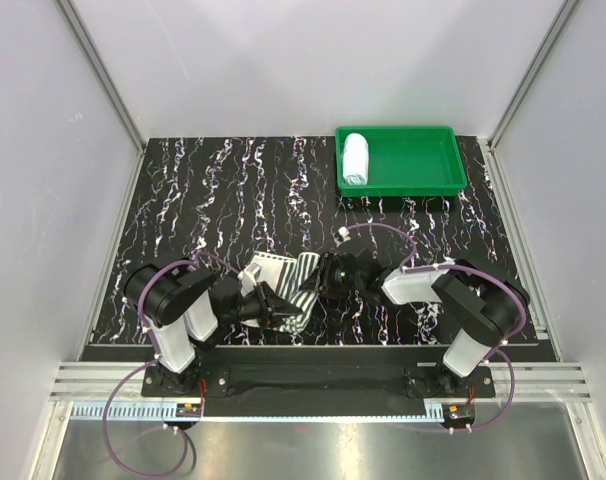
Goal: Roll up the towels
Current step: Roll the towel
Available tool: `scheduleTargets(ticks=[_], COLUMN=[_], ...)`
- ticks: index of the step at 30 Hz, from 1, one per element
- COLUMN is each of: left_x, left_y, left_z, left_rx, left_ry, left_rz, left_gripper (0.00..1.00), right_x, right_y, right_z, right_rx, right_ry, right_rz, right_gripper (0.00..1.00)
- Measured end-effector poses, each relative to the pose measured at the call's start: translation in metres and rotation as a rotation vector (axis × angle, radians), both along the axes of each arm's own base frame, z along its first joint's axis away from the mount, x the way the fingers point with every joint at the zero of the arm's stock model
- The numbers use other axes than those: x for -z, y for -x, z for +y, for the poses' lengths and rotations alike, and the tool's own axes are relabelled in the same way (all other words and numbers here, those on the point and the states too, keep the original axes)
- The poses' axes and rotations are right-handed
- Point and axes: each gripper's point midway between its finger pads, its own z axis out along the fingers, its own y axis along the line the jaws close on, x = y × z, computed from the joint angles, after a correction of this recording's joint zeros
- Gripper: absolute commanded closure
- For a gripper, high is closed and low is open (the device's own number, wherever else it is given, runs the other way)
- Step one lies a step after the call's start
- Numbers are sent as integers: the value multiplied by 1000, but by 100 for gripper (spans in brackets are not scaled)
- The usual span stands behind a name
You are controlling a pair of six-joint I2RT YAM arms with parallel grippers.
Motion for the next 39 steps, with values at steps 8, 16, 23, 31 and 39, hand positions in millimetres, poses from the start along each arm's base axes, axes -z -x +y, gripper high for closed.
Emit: scheduleTargets(ticks=[8,16,23,31,39], left_x=[0,-8,-21,-74,-95], left_y=[-2,-4,-3,-50,-46], left_z=[1,-2,0,14,46], left_rx=[-5,9,30,-68,-86], left_ry=[-3,21,1,-301,-692], left_rz=[-16,-69,-174,-445,-619], left_gripper=[47,35,33,28,29], right_x=[1,-2,-3,-8,-22], right_y=[-3,-2,1,6,2], right_z=[6,-5,-20,-41,-56], right_rx=[-22,-71,-94,-111,-125], right_ry=[26,179,294,425,559], right_rz=[16,35,45,70,93], right_gripper=[79,82,82,83,85])
